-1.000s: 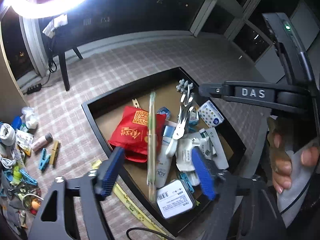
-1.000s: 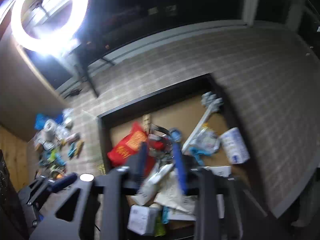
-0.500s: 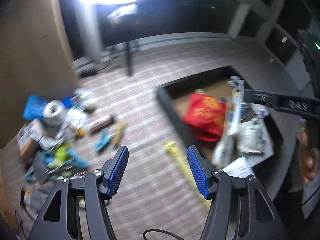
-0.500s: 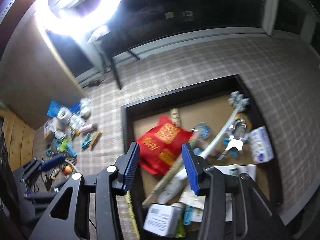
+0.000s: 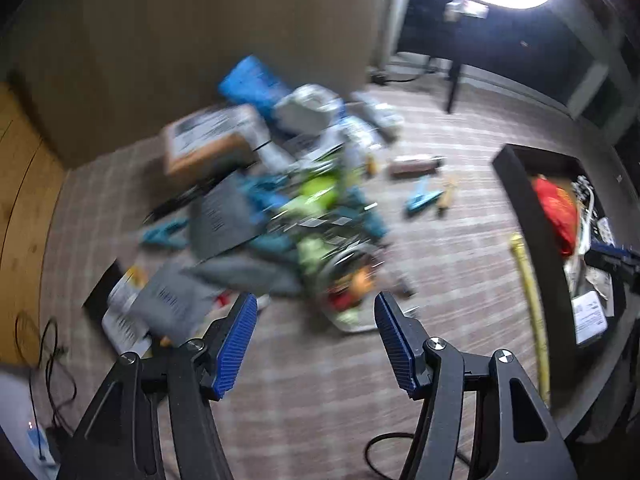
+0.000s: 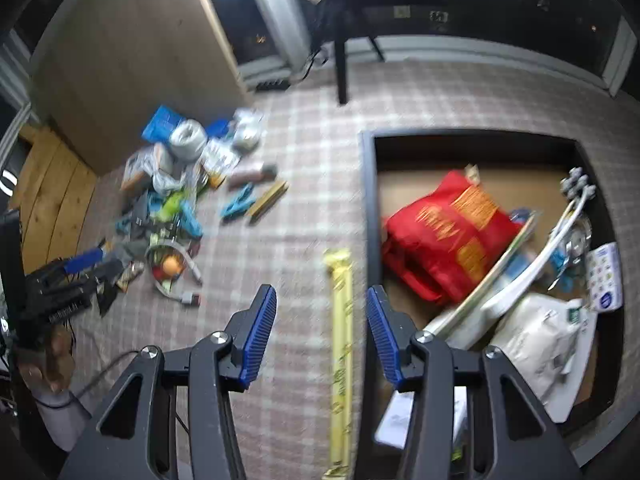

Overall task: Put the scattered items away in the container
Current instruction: 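Move both grippers back over the pile, then grasp the white USB cable with the left gripper while the right grasps the yellow wrapped stick, then carry the cable and yellow stick over the tray and open both grippers, then move both grippers back over the pile, then grasp the blue clothespin with the left gripper while the right grasps the wooden clothespin, then carry both clothespins over the tray and open both grippers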

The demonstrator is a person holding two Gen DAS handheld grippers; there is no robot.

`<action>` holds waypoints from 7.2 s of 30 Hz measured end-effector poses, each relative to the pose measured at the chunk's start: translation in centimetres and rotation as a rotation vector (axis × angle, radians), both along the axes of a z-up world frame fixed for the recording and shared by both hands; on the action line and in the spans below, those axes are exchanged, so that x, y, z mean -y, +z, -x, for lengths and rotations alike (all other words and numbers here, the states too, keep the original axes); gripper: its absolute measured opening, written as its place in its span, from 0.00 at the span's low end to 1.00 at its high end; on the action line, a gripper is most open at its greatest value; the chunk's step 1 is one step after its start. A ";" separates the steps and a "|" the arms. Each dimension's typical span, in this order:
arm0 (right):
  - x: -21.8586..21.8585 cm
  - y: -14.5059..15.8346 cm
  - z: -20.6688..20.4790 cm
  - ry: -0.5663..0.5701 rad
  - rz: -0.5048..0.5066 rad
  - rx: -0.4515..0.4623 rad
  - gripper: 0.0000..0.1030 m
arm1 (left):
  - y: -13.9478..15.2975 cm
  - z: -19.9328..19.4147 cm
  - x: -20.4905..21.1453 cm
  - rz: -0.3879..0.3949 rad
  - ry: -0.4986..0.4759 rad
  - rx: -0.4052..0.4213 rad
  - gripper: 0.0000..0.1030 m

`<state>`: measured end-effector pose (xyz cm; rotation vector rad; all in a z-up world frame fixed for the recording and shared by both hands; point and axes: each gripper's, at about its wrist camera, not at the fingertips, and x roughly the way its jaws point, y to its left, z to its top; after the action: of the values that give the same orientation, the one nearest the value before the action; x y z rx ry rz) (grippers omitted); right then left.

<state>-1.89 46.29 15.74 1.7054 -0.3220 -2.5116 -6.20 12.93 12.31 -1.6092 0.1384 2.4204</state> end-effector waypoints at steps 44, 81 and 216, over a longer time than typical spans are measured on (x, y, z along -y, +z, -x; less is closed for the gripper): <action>3.8 -10.6 1.4 0.042 -0.096 0.223 0.14 | -7.8 0.8 1.6 -0.167 0.060 0.170 0.04; -9.0 2.1 -2.5 -0.222 -0.006 -0.012 0.11 | 7.1 -2.0 -16.3 -0.311 -0.320 -0.030 0.03; -20.1 2.2 4.2 -0.400 -0.059 0.024 0.21 | 3.5 1.2 -33.3 -0.072 -0.530 -0.056 0.60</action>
<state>-6.12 66.37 17.94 1.8525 -0.6579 -2.7953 -7.35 46.22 15.81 -1.2720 0.4233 2.0330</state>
